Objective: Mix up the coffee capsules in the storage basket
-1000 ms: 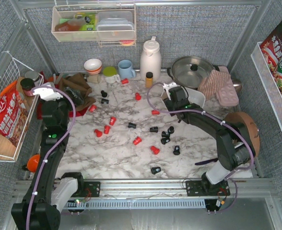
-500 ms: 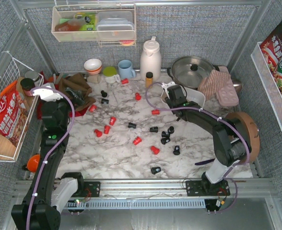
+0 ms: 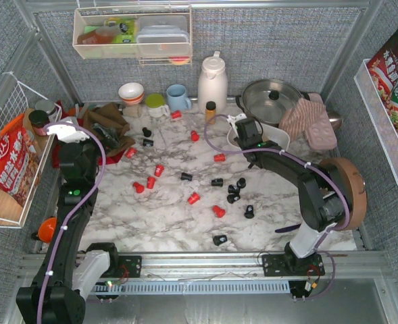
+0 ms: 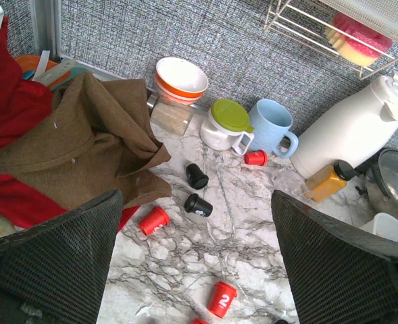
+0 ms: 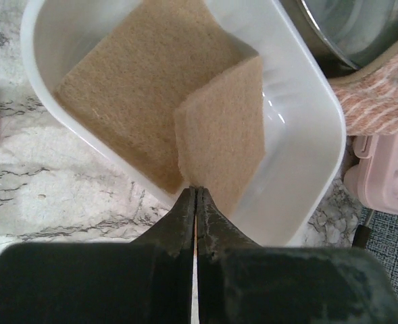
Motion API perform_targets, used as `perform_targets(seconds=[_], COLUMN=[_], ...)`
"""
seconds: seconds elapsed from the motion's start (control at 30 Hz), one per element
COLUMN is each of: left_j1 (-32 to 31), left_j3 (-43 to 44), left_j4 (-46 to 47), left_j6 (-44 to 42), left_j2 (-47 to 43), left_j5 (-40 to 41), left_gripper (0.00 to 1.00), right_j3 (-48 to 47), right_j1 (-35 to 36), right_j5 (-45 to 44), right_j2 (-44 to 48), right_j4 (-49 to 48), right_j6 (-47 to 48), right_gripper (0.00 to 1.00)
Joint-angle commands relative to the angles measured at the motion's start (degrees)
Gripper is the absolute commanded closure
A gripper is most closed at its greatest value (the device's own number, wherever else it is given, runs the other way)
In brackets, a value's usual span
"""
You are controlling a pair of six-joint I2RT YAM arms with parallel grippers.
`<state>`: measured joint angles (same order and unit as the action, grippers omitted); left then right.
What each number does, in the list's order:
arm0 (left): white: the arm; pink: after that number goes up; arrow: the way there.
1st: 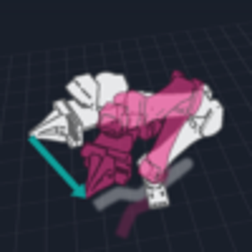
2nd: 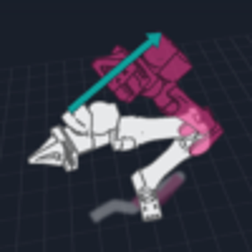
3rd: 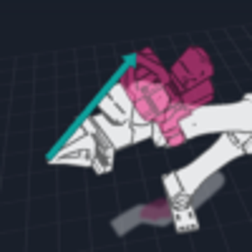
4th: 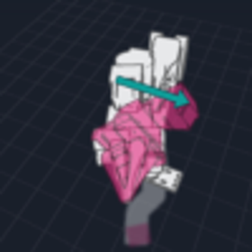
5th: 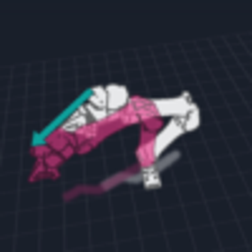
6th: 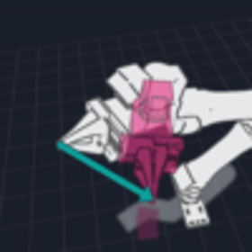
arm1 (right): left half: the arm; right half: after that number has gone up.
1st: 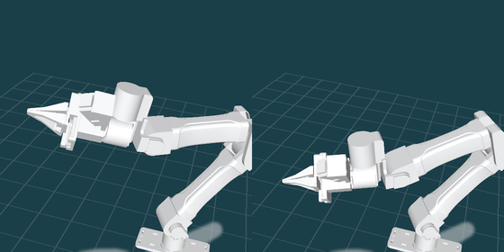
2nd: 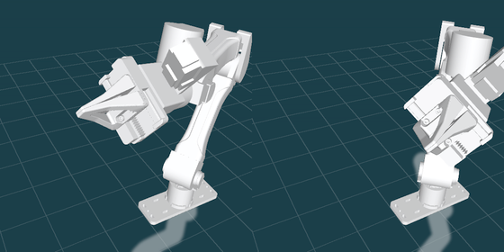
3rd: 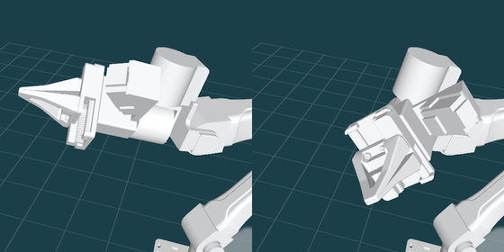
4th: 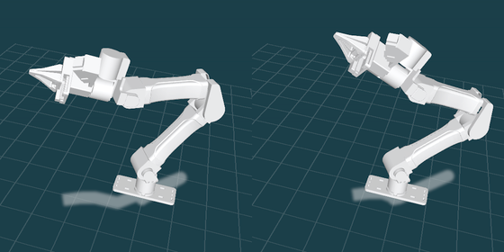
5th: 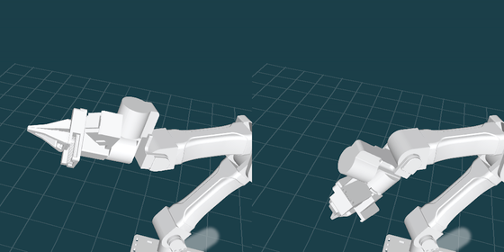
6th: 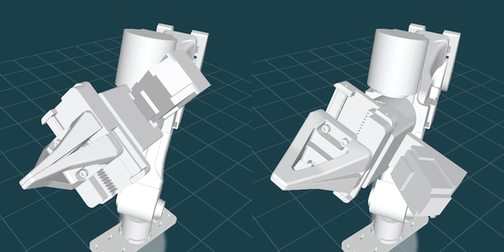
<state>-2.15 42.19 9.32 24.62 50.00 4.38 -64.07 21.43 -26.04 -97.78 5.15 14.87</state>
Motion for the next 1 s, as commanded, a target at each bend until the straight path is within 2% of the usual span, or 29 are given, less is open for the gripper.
perform_targets(seconds=[0.0, 0.37, 0.53, 0.73, 0.83, 0.97], left_j1=[-0.05, -0.05, -0.07, -0.05, -0.07, 0.01], left_j3=[-0.18, -0.27, -0.25, -0.22, -0.27, -0.40], left_j4=[2.32, 2.46, 2.37, 2.24, 2.24, 2.36], left_j6=[0.38, 0.65, 0.76, 1.13, 1.30, 1.61], left_j2=[0.01, -0.25, -0.67, -1.51, -2.10, -2.90], left_j5=[-0.13, 0.01, -0.08, -0.10, -0.23, -0.34], left_gripper=[0.01, 0.01, 0.01, 0.01, 0.01, 0.01], right_j3=[0.04, -1.10, -2.43, -2.07, -1.70, -1.73], right_j1=[-0.09, 0.02, 0.02, -0.89, -3.42, -9.19], right_j5=[-1.93, -6.59, -14.10, -29.99, -32.43, -31.53], right_j2=[0.95, 10.96, 15.08, 14.16, 13.10, 10.89], right_j4=[-0.72, 1.06, -1.24, -14.03, -17.39, -16.52], right_j6=[-0.28, -4.19, -4.58, 2.41, 3.60, -0.40], right_gripper=[1.00, 1.00, 1.00, 1.00, 1.00, 1.00])
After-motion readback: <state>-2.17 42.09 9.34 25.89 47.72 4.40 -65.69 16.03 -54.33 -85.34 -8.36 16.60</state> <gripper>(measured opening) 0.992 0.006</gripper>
